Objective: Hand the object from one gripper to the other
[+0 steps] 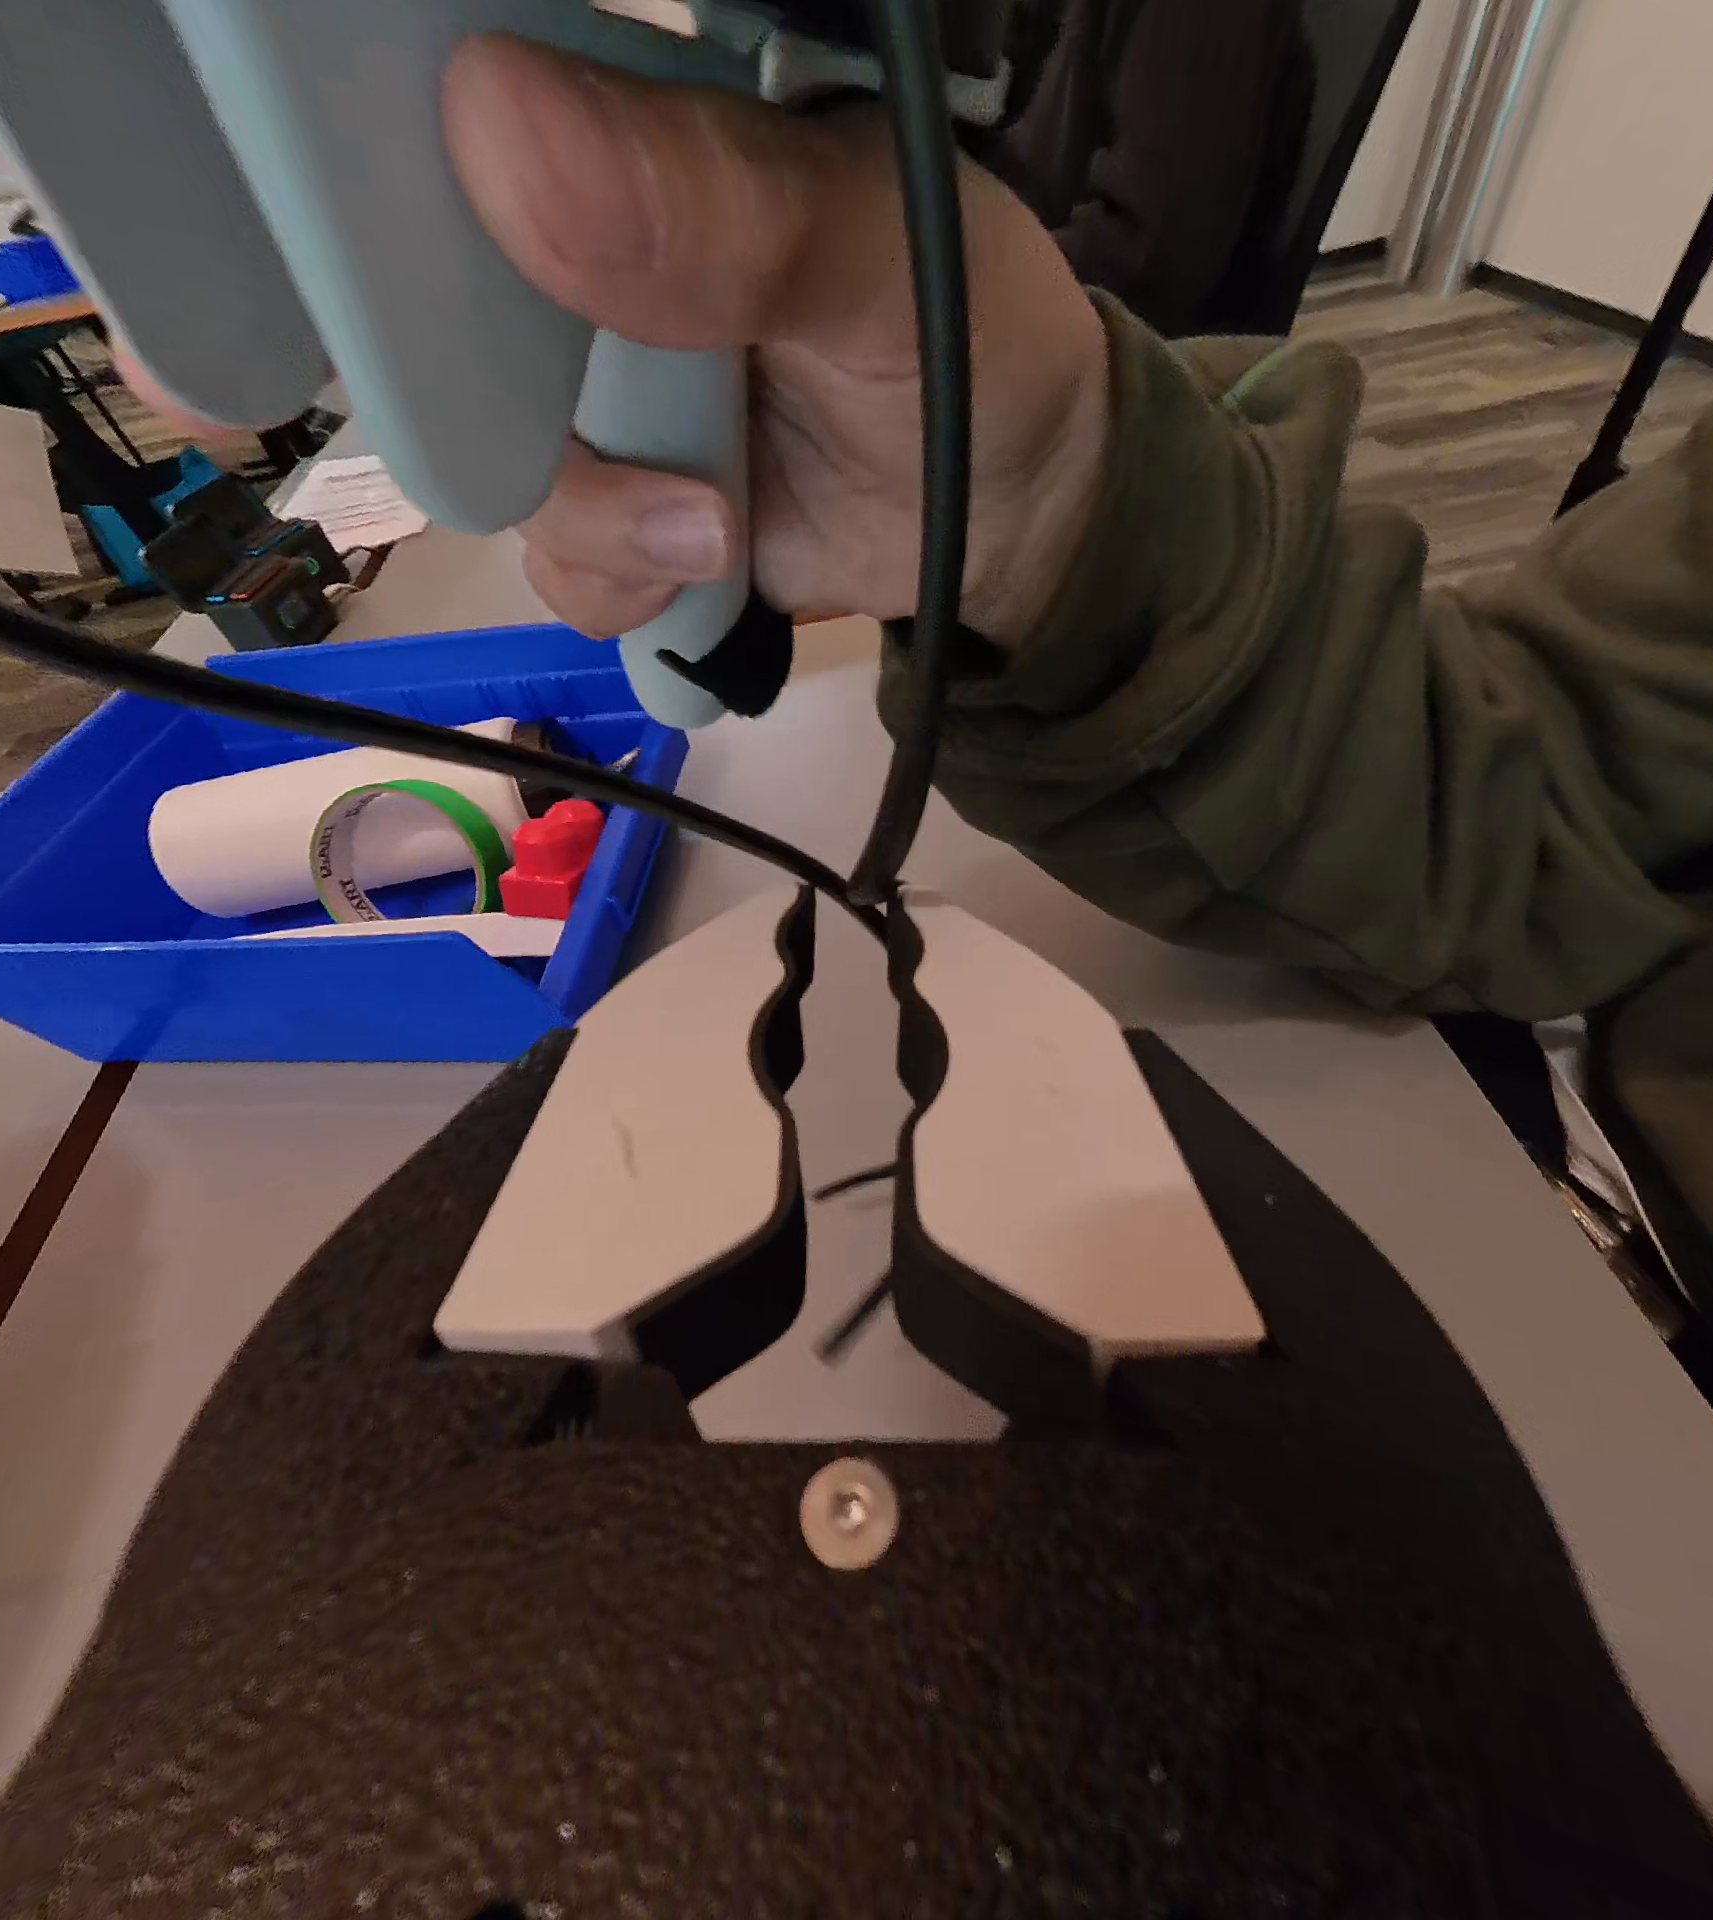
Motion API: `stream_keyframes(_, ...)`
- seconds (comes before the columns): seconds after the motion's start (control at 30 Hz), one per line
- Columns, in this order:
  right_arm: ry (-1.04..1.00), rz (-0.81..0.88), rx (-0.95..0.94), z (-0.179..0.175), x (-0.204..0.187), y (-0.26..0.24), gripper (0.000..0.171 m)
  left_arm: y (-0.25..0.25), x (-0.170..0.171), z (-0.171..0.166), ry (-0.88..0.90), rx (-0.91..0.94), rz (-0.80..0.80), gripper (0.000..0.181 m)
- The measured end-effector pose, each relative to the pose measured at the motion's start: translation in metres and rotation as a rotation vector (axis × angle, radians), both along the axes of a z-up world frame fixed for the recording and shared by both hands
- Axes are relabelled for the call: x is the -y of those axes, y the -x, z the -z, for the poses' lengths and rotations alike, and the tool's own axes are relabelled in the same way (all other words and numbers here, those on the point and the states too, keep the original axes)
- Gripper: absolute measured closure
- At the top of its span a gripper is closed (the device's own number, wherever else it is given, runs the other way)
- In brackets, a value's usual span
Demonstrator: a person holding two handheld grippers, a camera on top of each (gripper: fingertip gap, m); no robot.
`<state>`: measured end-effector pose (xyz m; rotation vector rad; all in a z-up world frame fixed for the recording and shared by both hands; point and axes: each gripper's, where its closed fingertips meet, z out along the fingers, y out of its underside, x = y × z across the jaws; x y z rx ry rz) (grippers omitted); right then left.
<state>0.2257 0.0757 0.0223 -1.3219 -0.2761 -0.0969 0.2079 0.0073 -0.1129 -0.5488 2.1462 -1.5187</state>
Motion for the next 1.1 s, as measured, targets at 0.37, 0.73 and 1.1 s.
stream_keyframes(0.37,-0.006,0.009,0.01,-0.001,0.0,0.002,0.168,-0.024,-0.016,0.007,0.1,-0.114,-0.153,0.144)
stream_keyframes(0.73,-0.019,0.077,0.024,-0.003,0.002,-0.009,0.168,-0.04,-0.061,0.003,-0.085,-0.078,-0.535,0.091)
stream_keyframes(1.1,-0.003,-0.028,0.0,-0.001,0.003,0.002,0.168,-0.018,-0.025,0.007,0.127,-0.134,-0.127,0.114)
